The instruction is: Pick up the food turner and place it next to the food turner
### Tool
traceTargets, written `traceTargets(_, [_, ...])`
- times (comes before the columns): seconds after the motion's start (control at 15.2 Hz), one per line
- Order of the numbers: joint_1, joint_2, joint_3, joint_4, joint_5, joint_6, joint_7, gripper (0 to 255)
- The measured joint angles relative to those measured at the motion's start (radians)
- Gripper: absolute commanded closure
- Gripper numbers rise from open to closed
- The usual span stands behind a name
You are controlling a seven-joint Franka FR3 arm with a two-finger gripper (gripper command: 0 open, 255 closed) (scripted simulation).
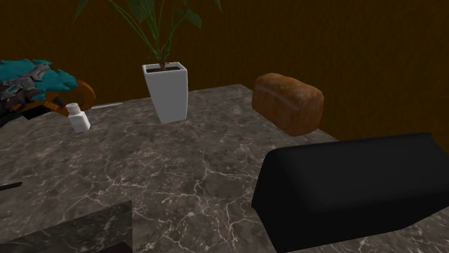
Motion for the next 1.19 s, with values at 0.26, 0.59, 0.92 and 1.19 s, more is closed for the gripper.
traceTargets(0.26, [-0.052,0.113,0.133,0.109,-0.047,0.017,0.127,255])
traceTargets(0.59, [-0.169,0.309,0.366,0.265,-0.193,0.025,0.342,255])
traceTargets(0.92, [-0.090,0.740,0.475,0.462,-0.629,-0.051,0.733,255])
traceTargets(1.19, [0.202,0.948,0.313,0.652,-0.807,-0.138,0.886,255])
